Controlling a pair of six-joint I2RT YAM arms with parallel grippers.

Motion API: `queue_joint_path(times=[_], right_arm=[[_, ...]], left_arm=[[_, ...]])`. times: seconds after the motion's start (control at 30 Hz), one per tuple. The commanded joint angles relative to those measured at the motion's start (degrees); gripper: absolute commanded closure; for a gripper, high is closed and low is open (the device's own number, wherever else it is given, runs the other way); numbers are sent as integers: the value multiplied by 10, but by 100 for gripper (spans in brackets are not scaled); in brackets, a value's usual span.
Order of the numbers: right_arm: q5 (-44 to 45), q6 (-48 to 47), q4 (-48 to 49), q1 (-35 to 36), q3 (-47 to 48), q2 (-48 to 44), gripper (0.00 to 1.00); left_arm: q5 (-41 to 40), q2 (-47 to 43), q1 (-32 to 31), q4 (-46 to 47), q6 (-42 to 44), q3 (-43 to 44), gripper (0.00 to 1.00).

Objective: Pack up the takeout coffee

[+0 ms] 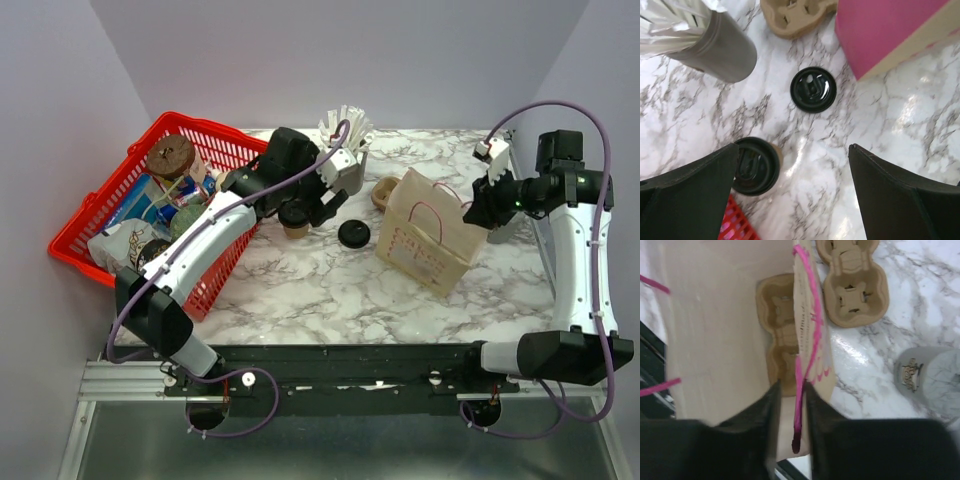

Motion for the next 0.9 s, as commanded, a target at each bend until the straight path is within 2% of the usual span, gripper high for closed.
queue_joint_path(times=[0.0,0.1,0.17,0.2,0.27,0.3,0.47,0.63,0.87], right_arm=[[-52,-14,-53,-1,24,0,47],[-61,20,-30,-1,38,-4,31],[-65,39,-25,-1,62,-4,28],[-65,47,-26,-1,71,-4,19],[-67,59,-34,-1,93,-5,13],[-68,61,-38,-1,114,-8,1],[-60,78,-29,-1,139,-35,0],[-50,95,-3,-1,113,-78,0],[-40,89,-2,-1,62,-107,0]], left_arm=[[17,31,18,-201,139,76,1],[15,46,26,-257,239,101,1],[9,58,31,-276,297,113,1],[8,66,32,-288,316,123,1],[10,101,35,-335,349,160,1],[5,116,38,-348,368,174,1],[-14,207,53,-384,387,257,1],[-29,272,59,-406,414,317,1],[-54,312,67,-407,426,350,1]])
